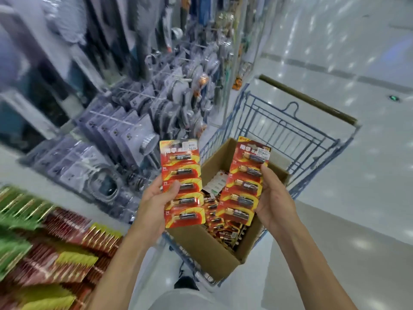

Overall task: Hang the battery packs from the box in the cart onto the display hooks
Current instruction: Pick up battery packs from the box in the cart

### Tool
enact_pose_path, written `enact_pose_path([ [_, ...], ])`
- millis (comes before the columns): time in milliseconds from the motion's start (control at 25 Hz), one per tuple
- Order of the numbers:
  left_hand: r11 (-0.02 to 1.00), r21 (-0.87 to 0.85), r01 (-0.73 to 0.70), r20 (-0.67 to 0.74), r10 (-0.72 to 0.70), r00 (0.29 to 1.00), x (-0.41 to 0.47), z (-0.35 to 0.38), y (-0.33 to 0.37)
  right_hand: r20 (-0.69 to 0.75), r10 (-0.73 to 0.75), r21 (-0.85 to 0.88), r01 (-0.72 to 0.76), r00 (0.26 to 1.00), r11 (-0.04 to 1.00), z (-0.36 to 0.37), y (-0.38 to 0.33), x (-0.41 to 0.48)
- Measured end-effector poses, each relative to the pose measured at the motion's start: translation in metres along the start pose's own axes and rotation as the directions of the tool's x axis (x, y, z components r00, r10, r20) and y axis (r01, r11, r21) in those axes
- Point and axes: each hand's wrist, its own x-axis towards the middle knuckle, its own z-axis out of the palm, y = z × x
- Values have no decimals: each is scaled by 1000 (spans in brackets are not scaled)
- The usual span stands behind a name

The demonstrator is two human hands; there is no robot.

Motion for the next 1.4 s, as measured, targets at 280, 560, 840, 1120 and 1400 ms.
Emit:
enact_pose_path([
  [280,971,-93,-219,-235,192,953,-134,-33,9,326,69,-126,-29,943,992,42,17,-63],
  [560,902,-81,-423,-605,293,740,-264,-95,13,613,267,-291,-102,743,951,137,61,-115],
  [840,852,-34,-523,-807,285,517,-378,-134,22,700,398,-420,-110,592,901,221,122,-187],
  [1120,807,-36,-590,-920,204,335,-466,-190,30,737,414,-427,-107,534,898,280,170,-278],
  [1400,822,-95,-562,-866,210,453,-499,-240,50,720,299,-350,-45,626,936,315,192,-322],
])
